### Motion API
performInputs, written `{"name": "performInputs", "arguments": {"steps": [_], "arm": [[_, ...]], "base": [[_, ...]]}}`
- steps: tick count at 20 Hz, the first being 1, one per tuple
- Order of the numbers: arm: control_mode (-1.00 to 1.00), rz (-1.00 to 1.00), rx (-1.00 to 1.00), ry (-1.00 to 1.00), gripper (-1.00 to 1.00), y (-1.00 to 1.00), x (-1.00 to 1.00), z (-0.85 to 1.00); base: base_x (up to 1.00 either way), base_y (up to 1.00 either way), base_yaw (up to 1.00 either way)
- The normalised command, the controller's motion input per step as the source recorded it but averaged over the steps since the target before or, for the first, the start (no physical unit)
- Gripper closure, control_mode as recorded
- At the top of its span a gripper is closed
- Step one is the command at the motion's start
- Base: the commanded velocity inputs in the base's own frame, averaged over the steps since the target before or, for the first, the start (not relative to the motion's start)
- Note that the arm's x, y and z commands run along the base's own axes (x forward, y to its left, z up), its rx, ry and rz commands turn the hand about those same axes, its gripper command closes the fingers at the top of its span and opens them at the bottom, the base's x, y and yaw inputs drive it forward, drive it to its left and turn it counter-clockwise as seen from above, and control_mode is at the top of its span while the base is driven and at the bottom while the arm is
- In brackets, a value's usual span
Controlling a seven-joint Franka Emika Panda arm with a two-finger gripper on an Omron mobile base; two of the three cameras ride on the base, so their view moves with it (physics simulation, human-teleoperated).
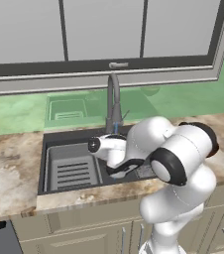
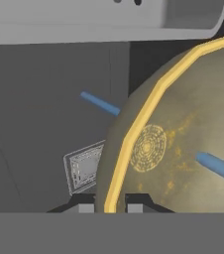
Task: Rinse each bowl for a few seconds and place them down in the sink or on the counter.
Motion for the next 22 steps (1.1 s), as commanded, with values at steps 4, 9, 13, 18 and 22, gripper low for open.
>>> {"name": "performInputs", "arguments": {"steps": [4,9,13,18,22], "arm": [[-1.00,-0.04,-0.02,-0.06,1.00,0.11,-0.06,0.07],[-1.00,-0.02,0.01,-0.01,1.00,0.10,-0.12,0.18],[-1.00,-0.02,0.03,0.00,1.00,0.17,-0.18,0.24],[-1.00,0.00,0.04,0.01,1.00,0.19,-0.18,0.28],[-1.00,0.01,0.04,0.00,1.00,0.23,-0.16,0.28]], "base": [[0.00,0.00,0.00],[0.00,0.00,0.00],[0.00,0.00,0.00],[0.00,0.00,0.00],[0.00,0.00,0.00]]}}
